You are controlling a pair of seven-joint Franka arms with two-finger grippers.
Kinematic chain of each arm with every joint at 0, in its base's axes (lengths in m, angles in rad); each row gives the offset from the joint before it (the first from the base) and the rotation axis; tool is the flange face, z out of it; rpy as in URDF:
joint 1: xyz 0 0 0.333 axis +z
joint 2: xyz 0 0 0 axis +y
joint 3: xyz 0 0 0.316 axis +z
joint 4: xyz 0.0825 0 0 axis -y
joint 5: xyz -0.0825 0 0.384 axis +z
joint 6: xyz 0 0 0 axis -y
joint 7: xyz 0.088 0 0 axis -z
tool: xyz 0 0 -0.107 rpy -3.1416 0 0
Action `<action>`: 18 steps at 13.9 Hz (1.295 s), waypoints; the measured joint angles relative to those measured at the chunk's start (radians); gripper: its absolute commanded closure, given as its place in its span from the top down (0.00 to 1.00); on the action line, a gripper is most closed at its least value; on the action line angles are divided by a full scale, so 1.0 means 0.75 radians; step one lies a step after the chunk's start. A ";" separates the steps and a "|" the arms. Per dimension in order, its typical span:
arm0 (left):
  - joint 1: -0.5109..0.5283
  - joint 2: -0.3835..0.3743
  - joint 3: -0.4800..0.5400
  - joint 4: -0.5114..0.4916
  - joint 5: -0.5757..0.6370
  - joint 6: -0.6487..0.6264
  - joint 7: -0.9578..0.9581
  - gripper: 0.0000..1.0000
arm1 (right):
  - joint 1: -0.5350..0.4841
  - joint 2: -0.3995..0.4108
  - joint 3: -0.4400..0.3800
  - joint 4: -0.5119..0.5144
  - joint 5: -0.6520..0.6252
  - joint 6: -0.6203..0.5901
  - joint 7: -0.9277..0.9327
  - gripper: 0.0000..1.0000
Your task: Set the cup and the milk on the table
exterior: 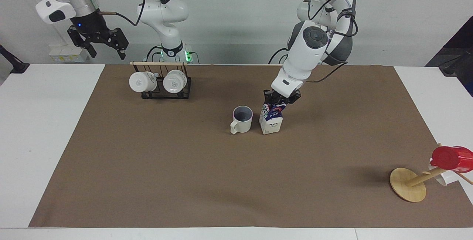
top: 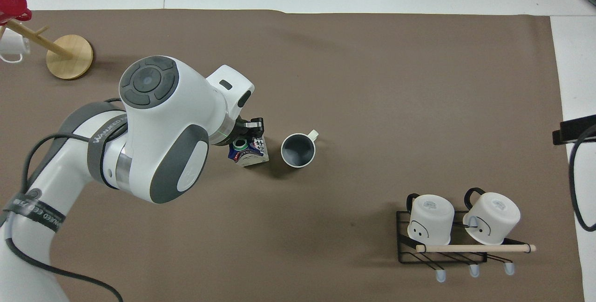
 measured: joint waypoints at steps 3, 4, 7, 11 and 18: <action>0.000 0.000 0.000 0.000 0.001 0.000 0.005 0.77 | 0.002 -0.012 0.005 0.002 0.000 0.022 0.000 1.00; 0.000 0.000 0.000 0.000 0.001 0.000 0.010 0.99 | 0.002 -0.016 0.004 -0.011 0.000 0.039 0.000 1.00; 0.000 0.000 0.000 0.000 0.002 -0.001 0.015 1.00 | 0.002 -0.035 0.005 -0.055 0.000 0.056 0.000 1.00; 0.000 -0.032 0.012 0.041 0.002 -0.097 0.015 1.00 | 0.002 -0.044 0.005 -0.062 0.000 0.056 0.000 1.00; 0.108 -0.250 0.058 0.197 0.188 -0.466 0.158 1.00 | 0.002 -0.039 0.005 -0.061 0.012 0.054 0.009 1.00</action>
